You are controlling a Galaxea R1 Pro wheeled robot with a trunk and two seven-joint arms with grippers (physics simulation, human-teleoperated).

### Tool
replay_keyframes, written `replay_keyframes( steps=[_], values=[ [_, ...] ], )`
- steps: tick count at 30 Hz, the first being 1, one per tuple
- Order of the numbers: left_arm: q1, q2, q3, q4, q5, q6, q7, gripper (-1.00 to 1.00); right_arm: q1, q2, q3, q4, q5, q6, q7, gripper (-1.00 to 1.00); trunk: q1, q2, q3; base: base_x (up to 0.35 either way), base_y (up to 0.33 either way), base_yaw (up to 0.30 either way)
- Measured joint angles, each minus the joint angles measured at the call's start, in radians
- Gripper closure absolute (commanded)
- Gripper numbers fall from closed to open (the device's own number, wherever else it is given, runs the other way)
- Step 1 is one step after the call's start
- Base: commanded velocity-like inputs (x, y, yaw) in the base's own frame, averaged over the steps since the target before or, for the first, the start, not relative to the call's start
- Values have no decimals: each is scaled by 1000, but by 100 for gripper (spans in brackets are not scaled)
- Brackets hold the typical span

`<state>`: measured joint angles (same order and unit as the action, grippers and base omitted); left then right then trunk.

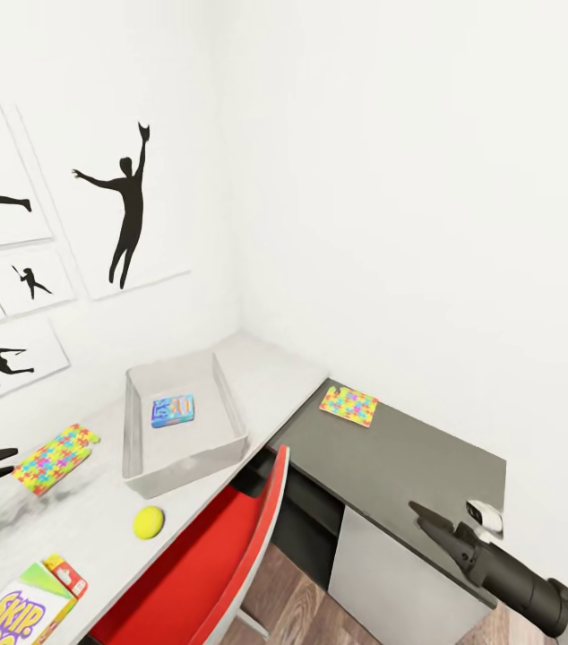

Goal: Put all the toys in the child's room - the three board games (two on the bed and one on the table), the two jigsaw puzzles on the table, and the tennis ball on the table - inside the toy box on the table in the child's room.

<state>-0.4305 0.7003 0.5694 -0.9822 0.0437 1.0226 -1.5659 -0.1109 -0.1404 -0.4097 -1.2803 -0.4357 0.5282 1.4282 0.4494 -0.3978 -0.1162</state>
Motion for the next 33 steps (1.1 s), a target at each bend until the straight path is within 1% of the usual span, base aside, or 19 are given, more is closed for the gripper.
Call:
replay_keyframes(
  steps=[5, 11, 19, 25, 33],
  values=[
    [0, 0, 0, 8, 0, -1, 0, -100, 0, 4, -1, 10, 20, -1, -23, -100, 0, 0, 0, 0, 0, -8],
    [0, -1, -1, 10, 0, -1, 0, -100, 0, 7, 1, 16, 27, -3, -30, -100, 0, 0, 1, 0, 0, -2],
    [-1, 0, 0, 12, -1, -1, 0, -100, 0, 21, -1, 18, 29, -3, -33, -100, 0, 0, 1, -34, 0, 0],
    [-1, 0, 0, 13, -1, -1, 0, -100, 0, 25, -1, 17, 29, -3, -35, -100, 0, 0, 1, -92, 0, 0],
    [0, 0, 0, 13, -1, -1, 0, -100, 0, 28, -1, 17, 29, -3, -36, -100, 0, 0, 2, -23, 0, 0]
  ],
)
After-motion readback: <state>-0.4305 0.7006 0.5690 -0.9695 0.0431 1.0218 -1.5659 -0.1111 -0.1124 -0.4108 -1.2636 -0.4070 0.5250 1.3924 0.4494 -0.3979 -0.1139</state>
